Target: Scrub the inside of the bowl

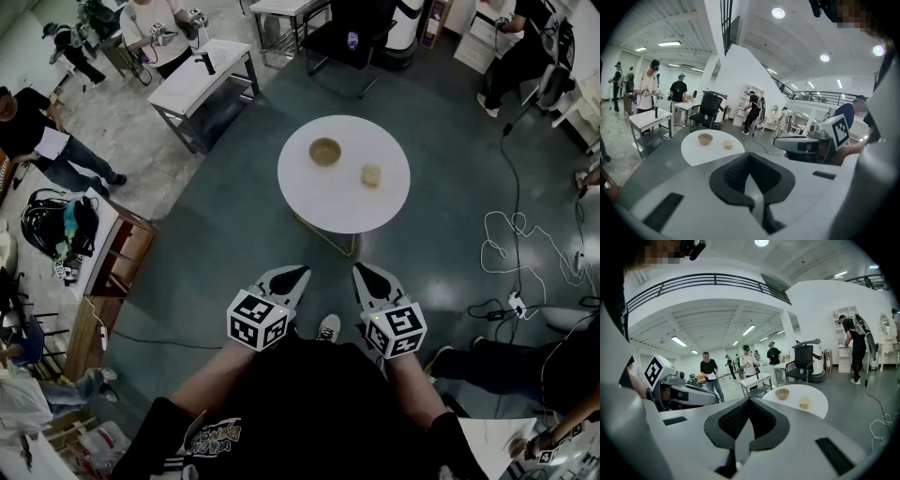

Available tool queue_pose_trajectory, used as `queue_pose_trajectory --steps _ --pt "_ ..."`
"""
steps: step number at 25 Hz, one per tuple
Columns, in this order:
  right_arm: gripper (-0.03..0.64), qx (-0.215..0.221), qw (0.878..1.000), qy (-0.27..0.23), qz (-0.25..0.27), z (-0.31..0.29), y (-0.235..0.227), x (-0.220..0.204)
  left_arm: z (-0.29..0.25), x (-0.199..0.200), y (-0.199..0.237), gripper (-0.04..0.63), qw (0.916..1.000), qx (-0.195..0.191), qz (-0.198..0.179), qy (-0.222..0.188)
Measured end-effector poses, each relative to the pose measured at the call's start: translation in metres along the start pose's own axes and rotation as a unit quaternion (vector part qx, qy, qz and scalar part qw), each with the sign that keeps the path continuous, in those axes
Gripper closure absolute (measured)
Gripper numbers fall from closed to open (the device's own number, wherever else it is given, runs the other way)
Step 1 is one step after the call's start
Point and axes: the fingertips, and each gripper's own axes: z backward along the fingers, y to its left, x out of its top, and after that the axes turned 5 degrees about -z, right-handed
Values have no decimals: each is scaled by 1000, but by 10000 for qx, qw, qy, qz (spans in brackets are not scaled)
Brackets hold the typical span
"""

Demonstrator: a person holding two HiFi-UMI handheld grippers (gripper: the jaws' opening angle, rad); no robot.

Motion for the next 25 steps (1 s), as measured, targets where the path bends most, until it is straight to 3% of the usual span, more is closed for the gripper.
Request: queue_pose_trajectory --steps 13,25 --pt "595 -2 9998 -174 -116 5 -12 5 -10 4 -5 589 10000 -33 -18 42" --pt "597 41 9996 -104 -243 12 -34 1 -26 11 2 589 9998 187 84 67"
